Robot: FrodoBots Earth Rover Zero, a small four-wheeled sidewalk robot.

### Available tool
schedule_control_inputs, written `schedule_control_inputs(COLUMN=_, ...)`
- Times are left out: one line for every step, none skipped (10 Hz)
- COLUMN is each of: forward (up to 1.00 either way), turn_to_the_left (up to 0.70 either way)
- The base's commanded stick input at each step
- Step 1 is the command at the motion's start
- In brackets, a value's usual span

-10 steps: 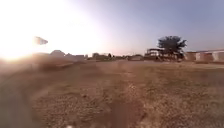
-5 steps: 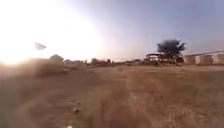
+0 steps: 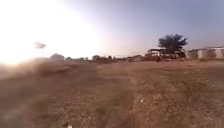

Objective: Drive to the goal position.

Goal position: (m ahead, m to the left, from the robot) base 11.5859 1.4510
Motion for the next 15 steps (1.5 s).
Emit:
schedule_control_inputs(forward=0.69, turn_to_the_left=-0.20)
schedule_control_inputs(forward=0.69, turn_to_the_left=-0.07)
schedule_control_inputs(forward=0.69, turn_to_the_left=0.00)
schedule_control_inputs(forward=0.69, turn_to_the_left=0.00)
schedule_control_inputs(forward=0.69, turn_to_the_left=0.00)
schedule_control_inputs(forward=0.69, turn_to_the_left=0.00)
schedule_control_inputs(forward=0.69, turn_to_the_left=0.00)
schedule_control_inputs(forward=0.69, turn_to_the_left=0.00)
schedule_control_inputs(forward=0.69, turn_to_the_left=0.00)
schedule_control_inputs(forward=0.69, turn_to_the_left=0.00)
schedule_control_inputs(forward=0.69, turn_to_the_left=0.00)
schedule_control_inputs(forward=0.69, turn_to_the_left=0.00)
schedule_control_inputs(forward=0.69, turn_to_the_left=0.00)
schedule_control_inputs(forward=0.69, turn_to_the_left=0.00)
schedule_control_inputs(forward=0.69, turn_to_the_left=0.00)
